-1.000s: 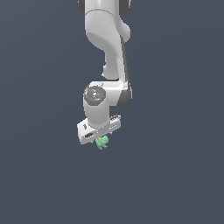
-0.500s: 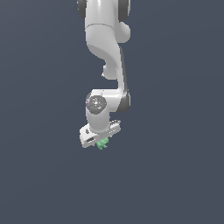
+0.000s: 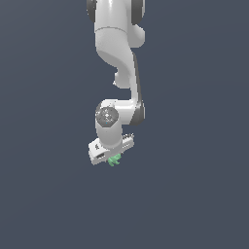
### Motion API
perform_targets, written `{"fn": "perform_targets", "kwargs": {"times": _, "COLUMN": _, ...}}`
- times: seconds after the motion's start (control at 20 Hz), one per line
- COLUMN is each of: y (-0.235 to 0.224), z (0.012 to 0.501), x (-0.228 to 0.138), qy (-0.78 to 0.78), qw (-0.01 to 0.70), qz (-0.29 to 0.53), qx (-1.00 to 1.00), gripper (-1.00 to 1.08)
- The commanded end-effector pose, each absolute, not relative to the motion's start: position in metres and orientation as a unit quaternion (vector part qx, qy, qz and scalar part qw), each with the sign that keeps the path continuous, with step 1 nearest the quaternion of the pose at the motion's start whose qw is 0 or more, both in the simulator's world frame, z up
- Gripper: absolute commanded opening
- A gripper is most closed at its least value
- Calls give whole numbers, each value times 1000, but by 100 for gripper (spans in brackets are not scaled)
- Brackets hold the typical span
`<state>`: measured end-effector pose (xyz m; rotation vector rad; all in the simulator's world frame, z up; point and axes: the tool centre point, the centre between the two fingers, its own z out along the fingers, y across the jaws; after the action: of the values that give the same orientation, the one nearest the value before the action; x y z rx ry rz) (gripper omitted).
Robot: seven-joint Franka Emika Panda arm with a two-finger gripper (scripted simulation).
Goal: Pick up the object and move it to a goal position.
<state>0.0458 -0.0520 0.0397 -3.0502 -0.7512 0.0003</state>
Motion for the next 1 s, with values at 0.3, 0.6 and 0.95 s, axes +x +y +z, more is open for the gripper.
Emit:
{"fn": "perform_targets", "kwargs": {"times": 0.3, "y": -51, "z": 43, "x": 44, "qy": -239, "qw": 0, "qz": 0, "qx": -971, "gripper": -100}}
{"fn": "perform_targets", "kwargs": {"times": 0.6, "y": -44, "z": 60, "x": 37, "qy": -239, "qw": 0, "qz": 0, "qx": -971, "gripper": -100}}
{"fn": "perform_targets", "kwargs": {"times": 0.95, "y": -26, "z": 99, "x": 19, "qy": -239, "qw": 0, "qz": 0, "qx": -971, "gripper": -100}}
